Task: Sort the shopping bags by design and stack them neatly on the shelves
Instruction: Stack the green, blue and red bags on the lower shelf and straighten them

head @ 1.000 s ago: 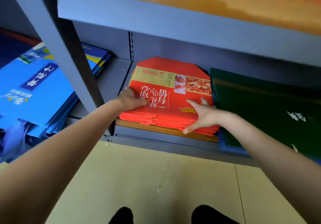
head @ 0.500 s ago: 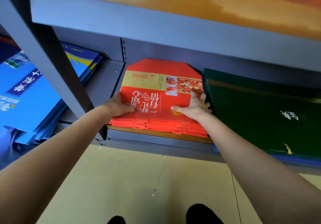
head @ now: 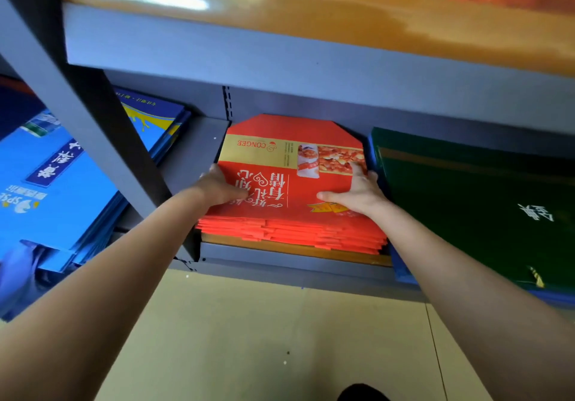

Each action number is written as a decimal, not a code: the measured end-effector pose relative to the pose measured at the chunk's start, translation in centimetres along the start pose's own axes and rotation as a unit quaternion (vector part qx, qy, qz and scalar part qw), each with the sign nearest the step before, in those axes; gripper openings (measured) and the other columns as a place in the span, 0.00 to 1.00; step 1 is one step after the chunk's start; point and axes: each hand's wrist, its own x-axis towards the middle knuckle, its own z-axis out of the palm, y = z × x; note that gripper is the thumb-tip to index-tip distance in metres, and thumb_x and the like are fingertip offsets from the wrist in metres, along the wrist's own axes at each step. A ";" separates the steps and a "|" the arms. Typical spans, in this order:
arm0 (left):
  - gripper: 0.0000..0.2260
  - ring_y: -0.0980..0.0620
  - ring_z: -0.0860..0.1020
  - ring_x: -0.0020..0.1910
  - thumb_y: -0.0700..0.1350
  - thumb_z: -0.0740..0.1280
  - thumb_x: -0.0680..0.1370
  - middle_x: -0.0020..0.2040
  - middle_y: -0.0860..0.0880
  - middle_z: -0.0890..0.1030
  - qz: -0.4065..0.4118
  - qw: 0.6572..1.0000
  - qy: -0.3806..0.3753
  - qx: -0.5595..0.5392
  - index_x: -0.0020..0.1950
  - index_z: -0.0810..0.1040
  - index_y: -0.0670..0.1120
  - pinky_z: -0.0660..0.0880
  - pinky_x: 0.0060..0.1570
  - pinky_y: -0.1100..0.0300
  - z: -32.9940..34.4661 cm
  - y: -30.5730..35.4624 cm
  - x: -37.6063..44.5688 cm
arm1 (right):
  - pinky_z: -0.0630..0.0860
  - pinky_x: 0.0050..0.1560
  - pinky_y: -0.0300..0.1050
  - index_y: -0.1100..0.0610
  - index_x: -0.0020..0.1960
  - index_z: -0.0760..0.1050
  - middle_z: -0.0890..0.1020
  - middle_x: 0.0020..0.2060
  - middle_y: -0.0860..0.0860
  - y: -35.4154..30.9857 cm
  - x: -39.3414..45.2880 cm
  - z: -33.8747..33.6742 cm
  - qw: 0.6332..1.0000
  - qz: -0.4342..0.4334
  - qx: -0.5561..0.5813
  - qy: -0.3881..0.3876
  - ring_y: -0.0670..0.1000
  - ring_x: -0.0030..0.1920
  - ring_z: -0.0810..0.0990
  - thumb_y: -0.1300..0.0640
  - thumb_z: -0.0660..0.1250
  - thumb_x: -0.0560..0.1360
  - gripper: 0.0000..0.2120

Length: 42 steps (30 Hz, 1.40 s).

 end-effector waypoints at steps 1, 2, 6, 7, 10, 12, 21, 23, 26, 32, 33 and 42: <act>0.34 0.42 0.74 0.60 0.45 0.74 0.71 0.64 0.44 0.74 0.010 1.000 0.005 -0.015 0.71 0.61 0.44 0.70 0.62 0.47 0.1 0.3 0.2 | 0.64 0.70 0.55 0.49 0.77 0.46 0.52 0.72 0.59 0.0 0.0 -0.1 1.000 -0.009 0.001 0.001 0.63 0.70 0.62 0.37 0.74 0.64 0.53; 0.33 0.43 0.74 0.59 0.45 0.74 0.71 0.63 0.43 0.75 0.017 0.999 0.016 -0.027 0.71 0.61 0.44 0.71 0.61 0.48 0.2 0.5 0.4 | 0.64 0.70 0.54 0.49 0.77 0.46 0.52 0.72 0.58 0.1 0.1 -0.2 1.000 -0.016 0.002 0.003 0.62 0.70 0.62 0.37 0.74 0.64 0.53; 0.32 0.47 0.75 0.50 0.47 0.74 0.71 0.59 0.43 0.75 0.025 0.998 0.055 -0.034 0.69 0.63 0.42 0.71 0.48 0.57 0.3 1.4 0.5 | 0.63 0.69 0.52 0.49 0.77 0.46 0.51 0.74 0.59 0.2 0.4 -0.6 0.999 -0.011 0.028 0.019 0.61 0.71 0.61 0.37 0.74 0.64 0.52; 0.32 0.47 0.75 0.51 0.47 0.74 0.71 0.60 0.43 0.75 0.029 0.998 0.054 -0.029 0.69 0.63 0.42 0.70 0.47 0.58 0.3 1.5 0.5 | 0.63 0.68 0.52 0.50 0.77 0.47 0.52 0.74 0.58 0.0 0.6 -0.8 0.999 0.001 0.051 0.019 0.61 0.72 0.61 0.36 0.73 0.64 0.53; 0.34 0.44 0.74 0.60 0.49 0.75 0.69 0.62 0.43 0.74 0.036 0.998 0.054 -0.014 0.69 0.63 0.42 0.71 0.53 0.55 0.3 1.4 0.6 | 0.64 0.68 0.51 0.49 0.77 0.50 0.57 0.74 0.57 -0.3 0.6 -1.2 0.995 0.019 0.094 0.013 0.59 0.72 0.62 0.33 0.73 0.62 0.53; 0.35 0.43 0.74 0.60 0.49 0.76 0.69 0.62 0.43 0.75 0.035 0.998 0.045 -0.009 0.69 0.63 0.43 0.71 0.58 0.53 0.4 1.3 0.7 | 0.63 0.68 0.50 0.49 0.77 0.48 0.54 0.75 0.58 -0.2 0.1 -1.1 0.998 0.016 0.059 -0.004 0.60 0.72 0.60 0.34 0.73 0.63 0.54; 0.37 0.44 0.76 0.59 0.50 0.76 0.68 0.62 0.45 0.76 0.039 0.998 0.015 -0.052 0.72 0.61 0.48 0.72 0.61 0.48 0.1 1.3 0.7 | 0.63 0.68 0.48 0.50 0.77 0.49 0.54 0.73 0.57 0.0 -1.5 -1.6 0.999 -0.002 0.053 0.000 0.59 0.72 0.60 0.37 0.72 0.66 0.50; 0.37 0.44 0.75 0.59 0.50 0.75 0.69 0.63 0.44 0.75 0.036 0.998 -0.006 -0.043 0.72 0.60 0.48 0.71 0.62 0.49 0.2 1.3 0.8 | 0.63 0.68 0.49 0.50 0.77 0.50 0.54 0.73 0.57 -0.2 -1.7 -1.6 0.998 0.000 0.063 0.000 0.58 0.72 0.60 0.37 0.72 0.66 0.49; 0.44 0.42 0.70 0.66 0.55 0.72 0.71 0.70 0.42 0.68 0.039 0.999 -0.004 0.019 0.77 0.48 0.48 0.68 0.63 0.49 0.3 1.4 1.0 | 0.63 0.68 0.48 0.51 0.77 0.50 0.55 0.73 0.57 -0.5 -2.0 -1.7 0.998 0.000 0.059 -0.009 0.58 0.71 0.61 0.38 0.72 0.67 0.48; 0.49 0.38 0.47 0.76 0.73 0.62 0.67 0.78 0.45 0.43 0.100 0.969 0.018 0.225 0.77 0.39 0.55 0.54 0.70 0.37 -0.1 0.8 -1.8 | 0.58 0.73 0.52 0.44 0.75 0.53 0.54 0.75 0.52 0.8 -4.7 -3.3 0.992 -0.121 -0.015 -0.042 0.56 0.74 0.56 0.37 0.72 0.64 0.46; 0.51 0.39 0.43 0.76 0.76 0.60 0.64 0.78 0.46 0.41 0.112 0.955 -0.011 0.274 0.77 0.38 0.57 0.50 0.71 0.37 -0.1 0.6 -2.3 | 0.57 0.73 0.52 0.41 0.75 0.52 0.52 0.76 0.51 1.1 -5.3 -3.5 0.985 -0.139 -0.046 -0.087 0.55 0.75 0.54 0.36 0.73 0.63 0.47; 0.57 0.42 0.54 0.76 0.59 0.76 0.64 0.76 0.43 0.35 0.123 0.895 -0.135 0.406 0.76 0.35 0.57 0.60 0.71 0.47 -0.4 0.5 -2.7 | 0.54 0.74 0.55 0.39 0.74 0.56 0.48 0.76 0.54 1.2 -6.4 -3.0 0.966 -0.132 -0.156 -0.157 0.57 0.76 0.49 0.40 0.73 0.66 0.42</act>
